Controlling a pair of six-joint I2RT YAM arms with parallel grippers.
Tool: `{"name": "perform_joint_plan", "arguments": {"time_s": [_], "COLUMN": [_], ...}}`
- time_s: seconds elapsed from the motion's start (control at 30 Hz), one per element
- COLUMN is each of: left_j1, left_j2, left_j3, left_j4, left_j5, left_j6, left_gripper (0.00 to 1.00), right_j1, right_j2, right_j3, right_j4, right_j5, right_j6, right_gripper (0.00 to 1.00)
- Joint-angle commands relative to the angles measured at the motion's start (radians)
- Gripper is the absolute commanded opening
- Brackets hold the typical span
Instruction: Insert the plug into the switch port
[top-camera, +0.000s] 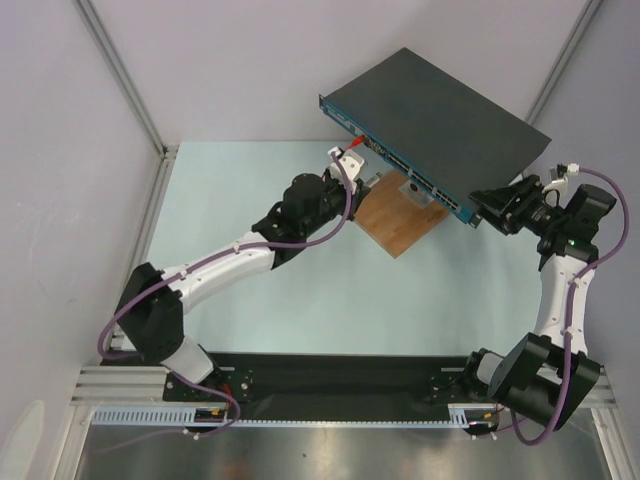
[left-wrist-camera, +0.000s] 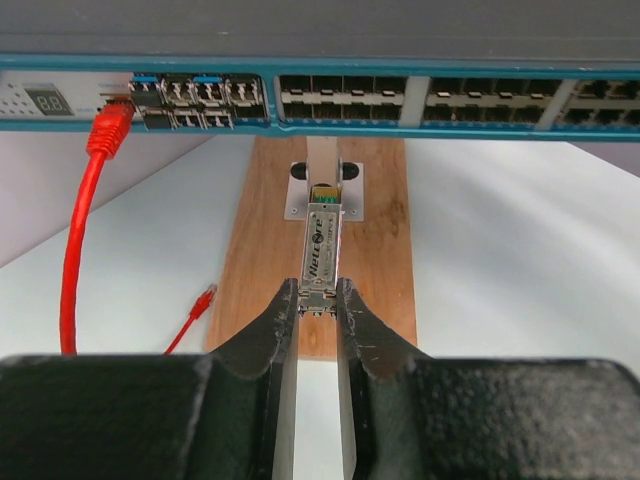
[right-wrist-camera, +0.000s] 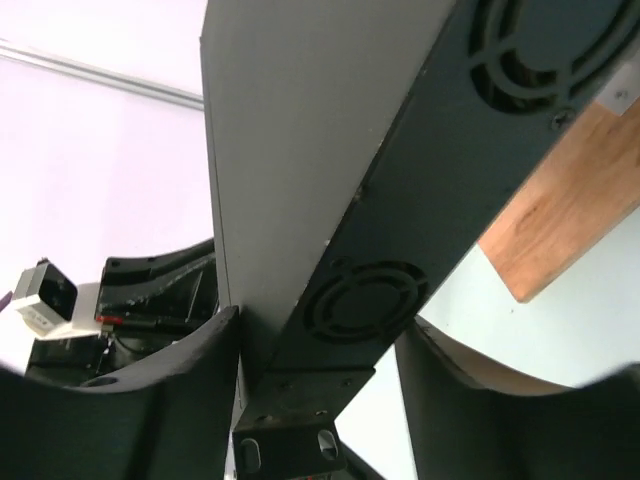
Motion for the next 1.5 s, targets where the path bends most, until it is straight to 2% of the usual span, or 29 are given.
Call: {"name": "perform_joint_plan", "arguments": {"time_s": [0.0, 0.03, 0.07, 0.13, 0.2, 0.23, 0.27, 1.07, 1.47], "left_j1": [0.020, 0.023, 0.028, 0.034, 0.042, 0.043, 0.046, 0.065, 0.066], "left_j2": [0.021, 0.034, 0.042, 0.054, 0.073, 0.077, 0.085, 0.180, 0.182], "left_j3": [0.078, 0.085, 0.096, 0.112, 0.128, 0.133, 0.138, 0.247, 0.227], "left_j4": [0.072, 0.075, 0.077, 0.077, 0.075, 0.074, 0.075, 0.045, 0.049], "left_j5": [-0.001, -0.001, -0.001, -0.001, -0.005, -0.005, -0.005, 0.012, 0.035], "left_j6": [-0.004, -0.001, -0.003, -0.007, -0.015, -0.015, -0.017, 0.002, 0.011], "left_gripper": [0.00, 0.00, 0.00, 0.00, 0.00, 0.00, 0.00, 0.00, 0.00], "right_j1": [0.008, 0.008, 0.008, 0.006, 0.003, 0.001, 0.000, 0.000, 0.000], "right_j2": [0.002, 0.000, 0.002, 0.003, 0.008, 0.009, 0.009, 0.016, 0.023], "right_j3": [-0.014, -0.009, -0.009, -0.008, -0.008, -0.006, -0.005, 0.017, 0.015], "right_j4": [0.084, 0.080, 0.080, 0.078, 0.073, 0.073, 0.073, 0.041, 0.043], "right_j5": [-0.004, -0.004, -0.004, -0.005, -0.004, -0.004, -0.002, -0.010, -0.010], "right_j6": [-0.006, -0.011, -0.014, -0.016, -0.017, -0.019, -0.019, -0.053, -0.056], "right_gripper": [0.53, 0.47, 0.36, 0.22, 0.14, 0.05, 0.00, 0.00, 0.00]}}
